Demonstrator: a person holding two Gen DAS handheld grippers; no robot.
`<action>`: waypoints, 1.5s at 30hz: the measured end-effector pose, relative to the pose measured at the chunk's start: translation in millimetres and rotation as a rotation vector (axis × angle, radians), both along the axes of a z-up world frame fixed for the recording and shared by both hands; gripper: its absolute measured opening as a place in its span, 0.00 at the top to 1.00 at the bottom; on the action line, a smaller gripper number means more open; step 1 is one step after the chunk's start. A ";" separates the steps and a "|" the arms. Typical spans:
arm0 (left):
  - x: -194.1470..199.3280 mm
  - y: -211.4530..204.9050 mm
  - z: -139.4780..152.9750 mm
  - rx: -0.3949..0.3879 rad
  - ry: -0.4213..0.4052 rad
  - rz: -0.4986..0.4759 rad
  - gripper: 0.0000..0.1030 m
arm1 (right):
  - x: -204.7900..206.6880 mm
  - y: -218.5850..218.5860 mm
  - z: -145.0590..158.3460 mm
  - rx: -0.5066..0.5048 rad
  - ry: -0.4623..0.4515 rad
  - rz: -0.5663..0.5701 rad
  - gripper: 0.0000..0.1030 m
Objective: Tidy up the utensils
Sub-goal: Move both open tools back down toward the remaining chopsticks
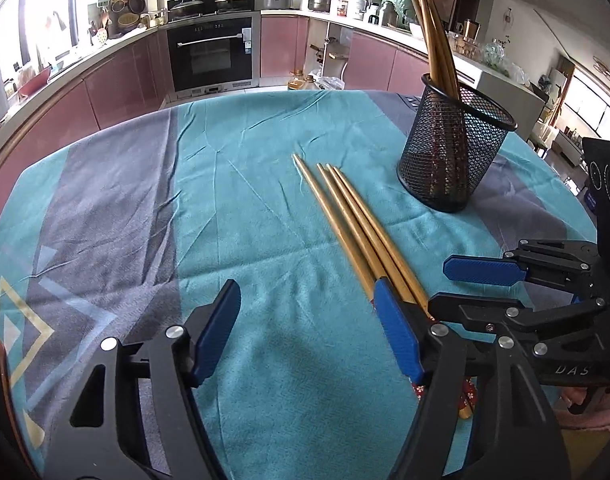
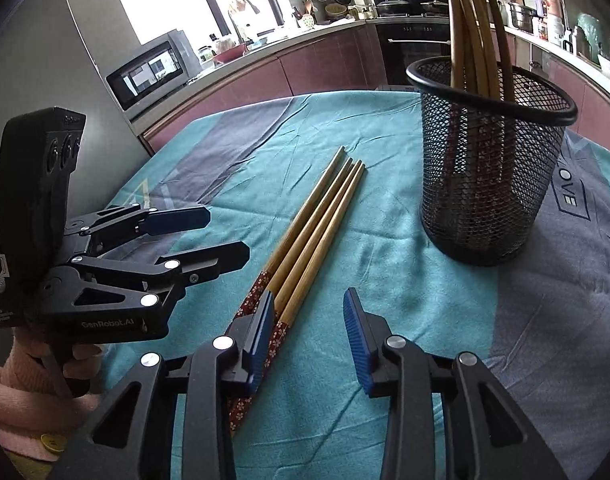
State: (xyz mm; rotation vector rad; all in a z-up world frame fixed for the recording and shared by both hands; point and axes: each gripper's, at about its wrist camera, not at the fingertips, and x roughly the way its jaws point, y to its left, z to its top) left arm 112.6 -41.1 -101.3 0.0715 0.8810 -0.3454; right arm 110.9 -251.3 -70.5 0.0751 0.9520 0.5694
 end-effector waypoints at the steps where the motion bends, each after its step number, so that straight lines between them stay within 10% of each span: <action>1: 1.0 0.2 -0.9 -0.001 0.003 -0.001 0.35 | -0.2 0.4 -0.4 -0.001 0.001 0.001 0.68; 45: 35.5 -17.0 -14.3 0.020 0.073 -0.025 0.57 | 10.7 -2.5 -4.2 -0.055 0.011 -0.039 0.80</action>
